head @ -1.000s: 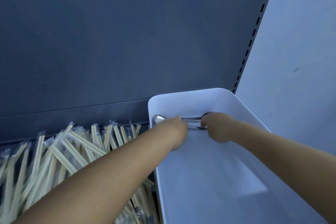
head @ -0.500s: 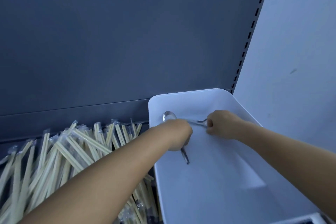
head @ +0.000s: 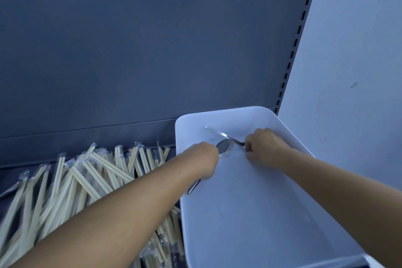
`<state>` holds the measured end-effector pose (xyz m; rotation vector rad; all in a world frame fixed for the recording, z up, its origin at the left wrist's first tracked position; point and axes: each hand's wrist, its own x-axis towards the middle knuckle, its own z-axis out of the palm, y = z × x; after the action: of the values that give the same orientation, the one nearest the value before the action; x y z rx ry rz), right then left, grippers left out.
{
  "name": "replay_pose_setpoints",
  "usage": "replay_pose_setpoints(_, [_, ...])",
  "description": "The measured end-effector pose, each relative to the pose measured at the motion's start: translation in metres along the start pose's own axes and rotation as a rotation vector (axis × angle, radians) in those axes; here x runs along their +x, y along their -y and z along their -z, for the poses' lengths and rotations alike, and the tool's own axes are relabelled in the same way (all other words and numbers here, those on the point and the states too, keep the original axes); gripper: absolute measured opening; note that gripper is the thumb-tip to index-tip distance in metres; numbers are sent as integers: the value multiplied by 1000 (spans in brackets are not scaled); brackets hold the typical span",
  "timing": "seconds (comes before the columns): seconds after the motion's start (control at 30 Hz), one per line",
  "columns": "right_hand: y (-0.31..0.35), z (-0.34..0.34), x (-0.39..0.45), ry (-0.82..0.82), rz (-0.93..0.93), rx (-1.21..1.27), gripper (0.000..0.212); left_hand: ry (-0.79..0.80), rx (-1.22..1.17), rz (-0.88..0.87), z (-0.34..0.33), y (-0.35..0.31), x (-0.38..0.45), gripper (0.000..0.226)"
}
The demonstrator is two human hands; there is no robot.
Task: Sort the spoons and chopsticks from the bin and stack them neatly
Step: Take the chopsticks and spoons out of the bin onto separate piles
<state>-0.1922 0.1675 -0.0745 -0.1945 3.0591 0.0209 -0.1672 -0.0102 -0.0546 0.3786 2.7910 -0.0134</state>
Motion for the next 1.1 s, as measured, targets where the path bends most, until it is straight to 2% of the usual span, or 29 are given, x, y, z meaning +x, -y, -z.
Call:
replay_pose_setpoints(0.17, [3,-4,-1,75,-13,211,30,-81,-118,98,4,1,1,23])
replay_pose_setpoints(0.3, [3,4,-6,77,-46,246,8,-196,-330,141,8,2,5,15])
replay_pose_setpoints(0.43, [8,18,-12,97,-98,393,21,-288,-431,127,15,-1,0,21])
replay_pose_setpoints(0.57, [14,41,-22,-8,-122,668,22,-370,-436,158,28,-6,-18,21])
replay_pose_setpoints(0.83, [55,85,-48,-168,56,729,20,-594,-463,264,49,28,-81,30])
replay_pose_setpoints(1.1, [175,109,-84,-189,264,727,20,-748,-474,335,31,123,-184,25])
